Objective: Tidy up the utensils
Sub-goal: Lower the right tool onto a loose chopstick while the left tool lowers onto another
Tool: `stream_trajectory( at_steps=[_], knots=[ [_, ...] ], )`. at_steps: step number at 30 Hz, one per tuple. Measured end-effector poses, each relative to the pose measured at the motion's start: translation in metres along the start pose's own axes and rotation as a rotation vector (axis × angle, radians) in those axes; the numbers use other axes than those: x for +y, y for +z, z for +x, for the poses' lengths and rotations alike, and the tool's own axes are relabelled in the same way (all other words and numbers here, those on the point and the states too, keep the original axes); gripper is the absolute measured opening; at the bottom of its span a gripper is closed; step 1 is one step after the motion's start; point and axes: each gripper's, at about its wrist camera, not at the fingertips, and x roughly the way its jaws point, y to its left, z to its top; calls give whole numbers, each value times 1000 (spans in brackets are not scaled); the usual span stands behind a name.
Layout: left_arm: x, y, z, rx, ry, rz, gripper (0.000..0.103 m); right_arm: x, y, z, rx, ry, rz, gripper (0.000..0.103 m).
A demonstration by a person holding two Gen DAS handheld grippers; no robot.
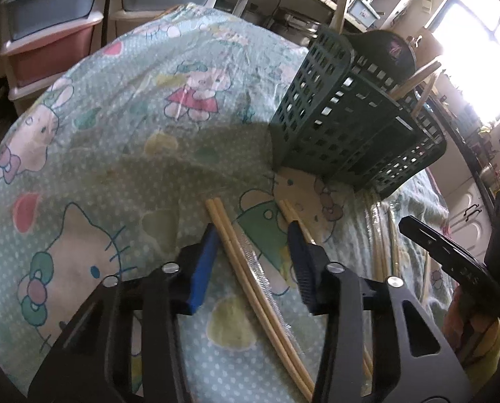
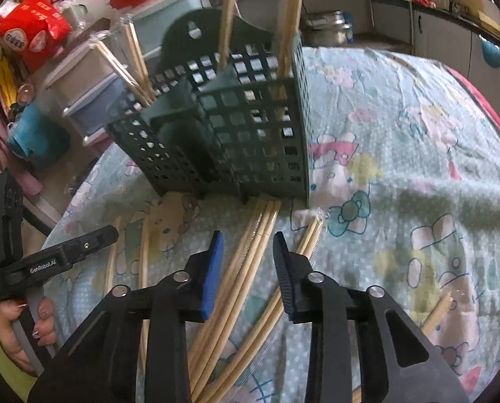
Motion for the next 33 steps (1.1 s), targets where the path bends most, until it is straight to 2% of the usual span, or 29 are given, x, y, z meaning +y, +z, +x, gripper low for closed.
stream_trajectory(
  at_steps=[10,20,22,28,33],
  knots=[
    [4,3,10,14,29,-1,34,-13,4,32,63,-6,60,25],
    [2,16,21,10,52,4,35,-15,8,40,60,-11,35,22],
    [2,19,23,8,58,10,35,-15,5,39,66,-37,30,15],
    [0,22,26,3,72,24,35,-18,1,37,59,-11,57,11],
    [-2,26,29,3,87,37,33,-32,1,29,41,52,119,8]
  ],
)
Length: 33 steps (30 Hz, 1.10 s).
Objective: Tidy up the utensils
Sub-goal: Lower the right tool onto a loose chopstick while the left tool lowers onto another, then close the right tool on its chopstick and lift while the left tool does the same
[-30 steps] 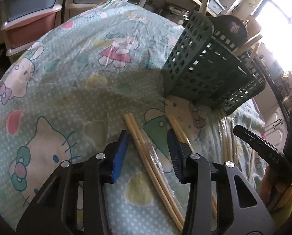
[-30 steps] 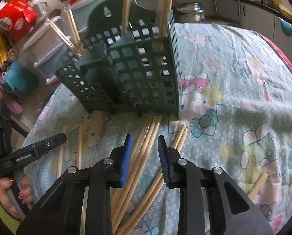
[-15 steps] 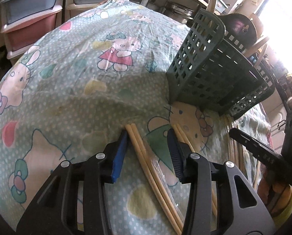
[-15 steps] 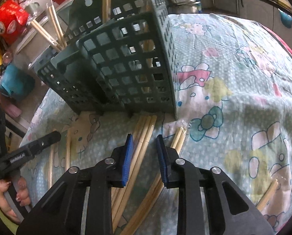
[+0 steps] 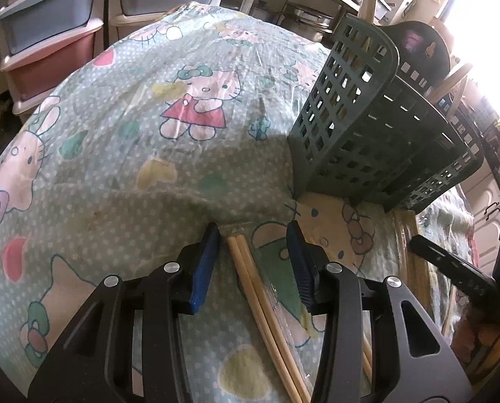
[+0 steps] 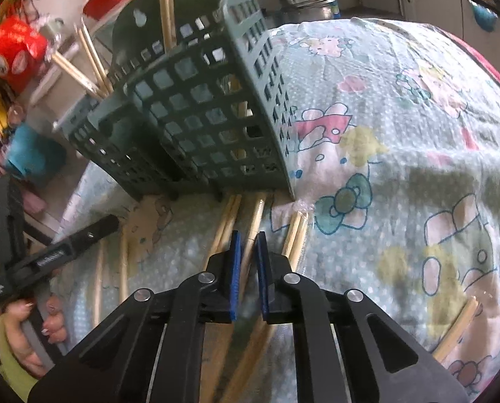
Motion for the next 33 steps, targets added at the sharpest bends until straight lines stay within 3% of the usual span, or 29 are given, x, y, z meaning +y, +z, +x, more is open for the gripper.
stream_trajectory(
  at_steps=[3,9,15,23,33],
  knots=[
    [0,2,2,-5,36,6,17,-2,0,-8,-15,28,18,7],
    [6,4,1,-4,33,-2,12,-2,0,-29,-57,53,12,7],
    [9,3,-13,-37,-12,-35,10,8,0,-48,-101,62,-8,6],
    [-11,6,-56,-142,-71,6,9,19,-2,-70,-147,73,-36,6],
    [-35,11,-88,-212,-127,48,8,34,-2,-97,-203,89,-80,6]
  ],
)
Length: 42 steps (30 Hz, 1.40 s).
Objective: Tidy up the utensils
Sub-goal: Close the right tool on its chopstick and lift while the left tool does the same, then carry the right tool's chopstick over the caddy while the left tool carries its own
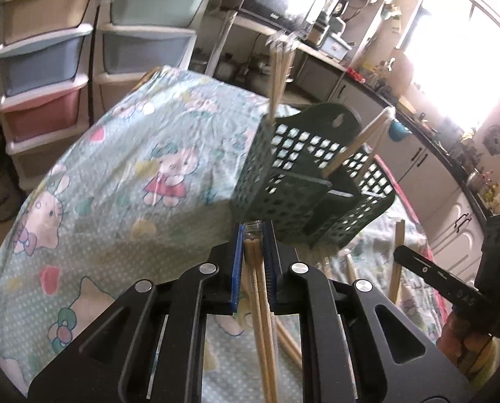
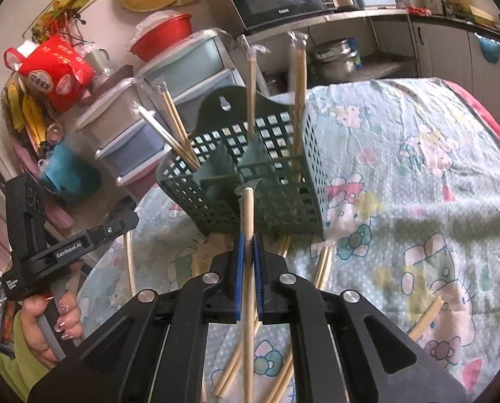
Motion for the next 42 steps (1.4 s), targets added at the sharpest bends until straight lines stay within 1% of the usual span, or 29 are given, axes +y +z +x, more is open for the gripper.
stream_trajectory(
  at_steps=[10,19,27,34,42],
  knots=[
    [-33,14,-21,-62,-66,63,7,10,3,-22,-58,1,-33,6],
    [-57,19,-33,-82,-119,105,7,10,4,-38,-97,2,-36,6],
    [-73,25,-37,-102,-144,141,7,13,7,-56,-161,-11,-48,6],
    [-85,32,-37,-113,-159,164,4,10,13,-65,-197,-19,-39,6],
    [-97,40,-37,-126,-181,184,4,10,18,-74,-236,-21,-42,6]
  ],
)
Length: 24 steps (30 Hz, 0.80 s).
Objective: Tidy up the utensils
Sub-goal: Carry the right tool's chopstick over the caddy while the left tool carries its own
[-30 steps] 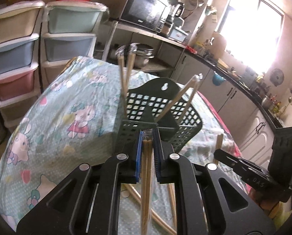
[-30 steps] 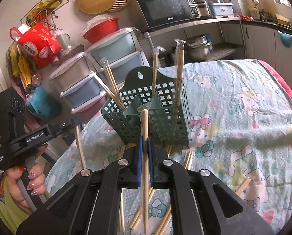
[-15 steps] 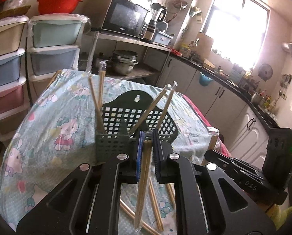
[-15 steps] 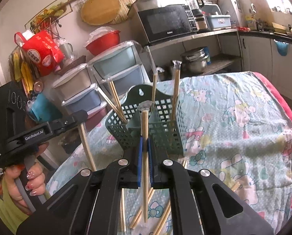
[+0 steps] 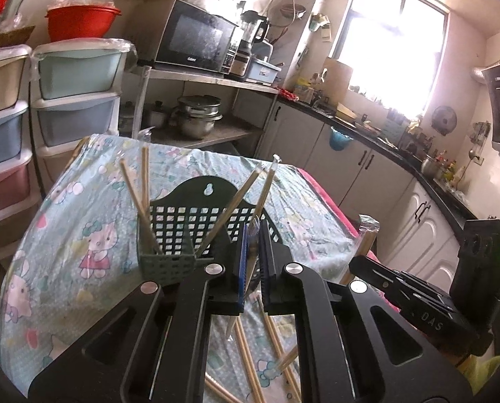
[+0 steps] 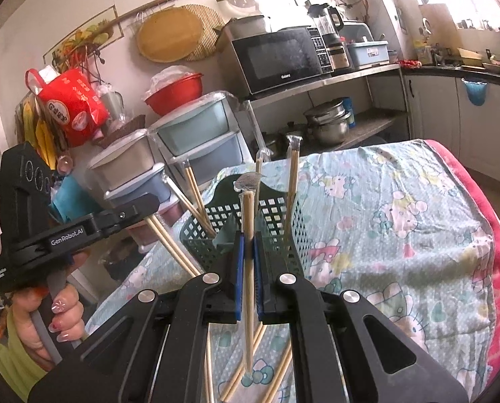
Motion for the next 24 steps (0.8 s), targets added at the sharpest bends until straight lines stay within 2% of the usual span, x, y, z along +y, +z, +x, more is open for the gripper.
stream_trajectory(
  at_steps=[16,24],
  knots=[
    [-22,21,5,-27,-39,59,4,-1,22,-13,-81,-9,-1,6],
    [-25,44,-2,-82,-46,81,4,3,42,-15,-138,-6,-5,6]
  ],
)
